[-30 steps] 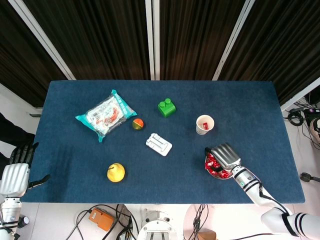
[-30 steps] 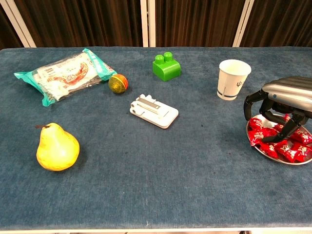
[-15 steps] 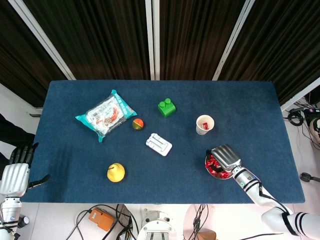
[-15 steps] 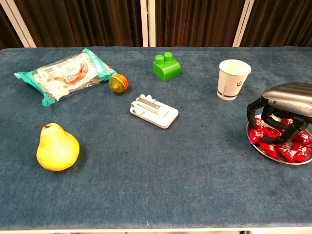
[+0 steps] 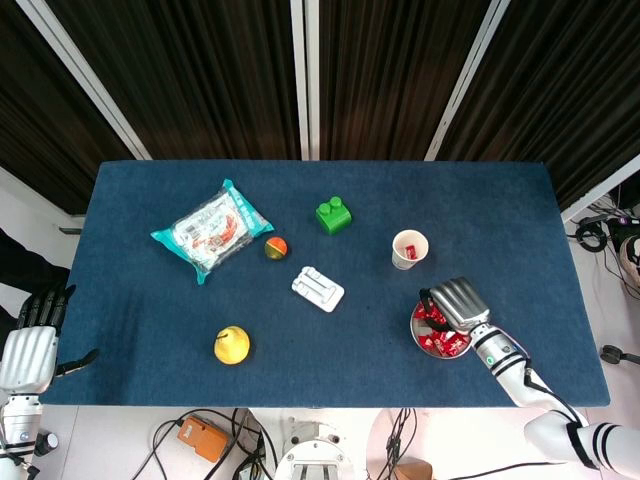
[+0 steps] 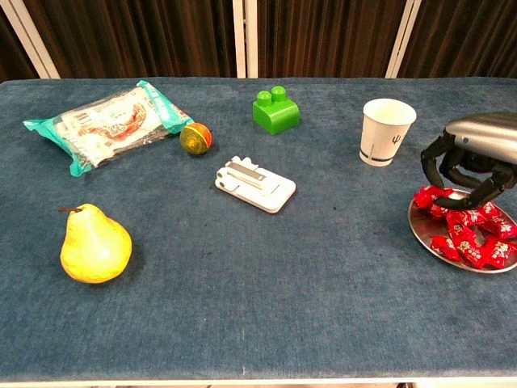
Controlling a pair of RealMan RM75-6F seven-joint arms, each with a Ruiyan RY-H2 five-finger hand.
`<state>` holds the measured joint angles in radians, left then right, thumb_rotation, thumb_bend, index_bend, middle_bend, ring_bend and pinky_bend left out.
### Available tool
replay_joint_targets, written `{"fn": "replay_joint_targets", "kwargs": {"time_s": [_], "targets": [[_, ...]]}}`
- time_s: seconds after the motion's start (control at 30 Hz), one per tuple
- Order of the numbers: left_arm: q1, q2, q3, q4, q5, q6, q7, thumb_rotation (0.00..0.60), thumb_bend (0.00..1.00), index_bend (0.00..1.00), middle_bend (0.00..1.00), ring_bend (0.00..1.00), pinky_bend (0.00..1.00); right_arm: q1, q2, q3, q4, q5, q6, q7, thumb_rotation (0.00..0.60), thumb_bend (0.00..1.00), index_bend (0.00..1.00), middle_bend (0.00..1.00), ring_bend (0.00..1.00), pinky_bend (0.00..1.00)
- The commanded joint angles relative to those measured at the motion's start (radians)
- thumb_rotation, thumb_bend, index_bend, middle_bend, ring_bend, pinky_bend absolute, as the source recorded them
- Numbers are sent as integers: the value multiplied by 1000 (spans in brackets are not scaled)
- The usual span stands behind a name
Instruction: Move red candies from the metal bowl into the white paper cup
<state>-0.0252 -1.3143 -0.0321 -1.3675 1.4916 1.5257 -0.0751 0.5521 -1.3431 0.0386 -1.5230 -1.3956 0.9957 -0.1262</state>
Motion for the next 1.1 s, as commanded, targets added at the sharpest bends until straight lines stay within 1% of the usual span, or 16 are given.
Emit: {"fn": "replay_joint_targets", "kwargs": {"time_s": [0.03, 0.13, 0.27, 0.33, 0.43, 0.6, 0.67, 0.8, 0.97, 1.03, 1.1], "targets": [[-2, 0, -1, -1, 1, -1, 1, 600, 0, 0, 0, 0, 0, 5, 32, 44, -30, 2, 32, 31, 600, 516, 682, 902, 1000, 1000], [-4, -1, -1, -1, 2, -3, 1, 600, 0, 0, 0, 0, 0, 25, 45, 91, -36, 28, 30, 49, 600, 516, 682, 901, 1000, 1000], [-5, -2, -1, -1, -1, -7, 2, 600, 0, 0, 0, 0, 0, 66, 39, 150, -10, 83, 3, 46, 600, 516, 682, 901, 1000, 1000], [-5, -2, -1, -1, -2, -9, 3, 600, 0, 0, 0, 0, 0, 91, 27, 178, 15, 118, -20, 42, 600, 516, 682, 901, 1000, 1000], [-5, -2, -1, -1, -4, -11, 5, 600, 0, 0, 0, 0, 0, 128, -8, 204, 73, 169, -56, 16, 600, 516, 682, 901, 1000, 1000], [-6, -3, -1, -2, -8, -16, 6, 600, 0, 0, 0, 0, 0, 175, -66, 212, 147, 233, -117, -17, 600, 515, 676, 901, 1000, 1000], [-7, -3, -1, -1, -10, -19, 6, 600, 0, 0, 0, 0, 0, 184, -81, 211, 168, 246, -129, -20, 600, 516, 659, 901, 1000, 1000], [-8, -1, -1, 1, -11, -21, 5, 600, 0, 0, 0, 0, 0, 192, -99, 206, 192, 259, -134, -27, 600, 513, 556, 901, 1000, 1000], [-9, -1, -3, 2, -11, -20, 3, 600, 0, 0, 0, 0, 0, 185, -93, 198, 185, 259, -117, -34, 600, 488, 460, 901, 1000, 1000], [-9, -3, -2, 2, -9, -19, 3, 600, 0, 0, 0, 0, 0, 173, -81, 197, 166, 246, -91, -31, 600, 483, 438, 901, 1000, 1000], [-9, -3, -1, 3, -8, -19, 2, 600, 0, 0, 0, 0, 0, 145, -54, 186, 119, 208, -40, -12, 600, 483, 431, 901, 1000, 1000]]}}
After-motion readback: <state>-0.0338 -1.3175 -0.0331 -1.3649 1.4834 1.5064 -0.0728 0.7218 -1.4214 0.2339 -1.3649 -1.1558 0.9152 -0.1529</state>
